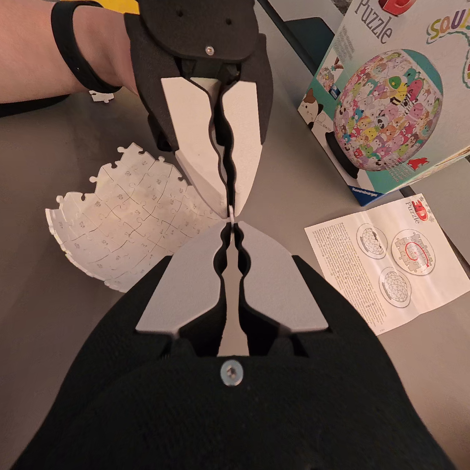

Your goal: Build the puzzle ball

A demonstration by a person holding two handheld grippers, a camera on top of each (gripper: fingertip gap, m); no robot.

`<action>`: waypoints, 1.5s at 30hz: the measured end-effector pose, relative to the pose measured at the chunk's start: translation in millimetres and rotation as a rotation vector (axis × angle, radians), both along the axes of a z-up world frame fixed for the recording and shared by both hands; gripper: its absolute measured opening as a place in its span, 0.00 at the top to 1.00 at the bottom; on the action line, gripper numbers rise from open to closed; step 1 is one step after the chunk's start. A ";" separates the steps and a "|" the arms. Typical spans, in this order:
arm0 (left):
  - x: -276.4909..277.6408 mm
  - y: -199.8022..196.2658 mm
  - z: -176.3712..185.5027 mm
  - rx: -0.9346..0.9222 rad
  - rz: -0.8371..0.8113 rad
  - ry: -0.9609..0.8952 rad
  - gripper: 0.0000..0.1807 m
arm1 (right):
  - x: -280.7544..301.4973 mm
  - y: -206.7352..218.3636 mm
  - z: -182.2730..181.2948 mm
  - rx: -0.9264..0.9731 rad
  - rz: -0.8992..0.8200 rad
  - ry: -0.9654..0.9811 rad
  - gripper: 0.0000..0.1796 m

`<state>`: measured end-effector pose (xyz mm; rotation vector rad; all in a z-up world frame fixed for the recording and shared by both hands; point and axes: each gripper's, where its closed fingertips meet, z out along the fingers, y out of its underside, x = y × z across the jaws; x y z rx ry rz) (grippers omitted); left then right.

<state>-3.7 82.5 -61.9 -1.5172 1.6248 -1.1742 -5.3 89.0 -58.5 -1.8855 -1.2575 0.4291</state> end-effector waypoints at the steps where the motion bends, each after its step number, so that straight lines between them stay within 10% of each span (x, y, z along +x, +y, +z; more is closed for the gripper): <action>1: 0.0 0.2 -0.2 0.013 0.002 0.001 0.99 | 0.0 0.3 -0.1 -0.001 -0.001 0.003 0.98; 18: -0.4 1.5 0.1 0.024 0.007 -0.004 0.99 | 0.8 -0.8 -7.9 -0.113 0.028 0.127 0.87; 45: -5.5 3.8 3.7 0.037 0.002 -0.010 0.92 | -7.8 4.1 -19.7 -0.139 0.041 0.040 0.97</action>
